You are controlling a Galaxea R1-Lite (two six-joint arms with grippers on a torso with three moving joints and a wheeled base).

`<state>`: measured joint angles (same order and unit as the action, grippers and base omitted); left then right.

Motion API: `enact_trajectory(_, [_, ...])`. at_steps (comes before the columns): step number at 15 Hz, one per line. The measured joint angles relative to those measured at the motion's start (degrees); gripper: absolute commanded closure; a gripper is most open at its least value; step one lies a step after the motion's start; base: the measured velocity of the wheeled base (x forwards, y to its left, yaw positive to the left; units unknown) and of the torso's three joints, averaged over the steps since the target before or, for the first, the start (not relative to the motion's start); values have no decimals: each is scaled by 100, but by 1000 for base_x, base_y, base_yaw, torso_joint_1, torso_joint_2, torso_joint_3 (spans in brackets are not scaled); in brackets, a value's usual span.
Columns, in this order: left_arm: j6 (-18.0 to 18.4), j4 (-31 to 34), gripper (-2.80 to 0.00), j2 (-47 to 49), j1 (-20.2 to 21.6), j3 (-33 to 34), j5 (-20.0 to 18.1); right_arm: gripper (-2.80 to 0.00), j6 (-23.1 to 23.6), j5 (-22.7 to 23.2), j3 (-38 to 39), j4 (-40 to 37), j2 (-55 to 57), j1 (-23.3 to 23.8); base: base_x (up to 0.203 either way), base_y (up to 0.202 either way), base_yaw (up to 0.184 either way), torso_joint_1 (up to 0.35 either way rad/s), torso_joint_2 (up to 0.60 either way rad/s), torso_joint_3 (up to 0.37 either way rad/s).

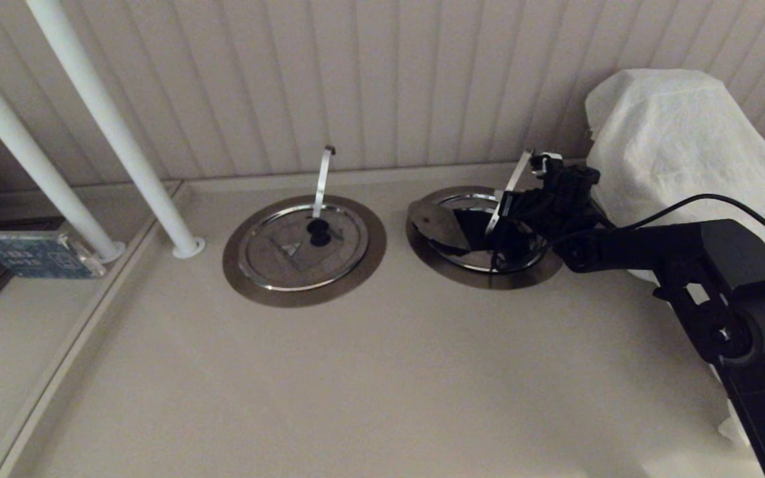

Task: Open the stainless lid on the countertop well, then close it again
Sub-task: Stir with a spoon

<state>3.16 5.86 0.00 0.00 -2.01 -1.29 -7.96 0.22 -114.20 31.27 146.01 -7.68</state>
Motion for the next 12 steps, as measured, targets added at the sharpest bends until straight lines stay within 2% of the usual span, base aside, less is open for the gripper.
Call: enact_trajectory(12, [0, 0, 0, 0, 0, 0, 2, 0, -27, -50, 181, 114, -303, -160, 0, 0, 0, 0, 0, 0])
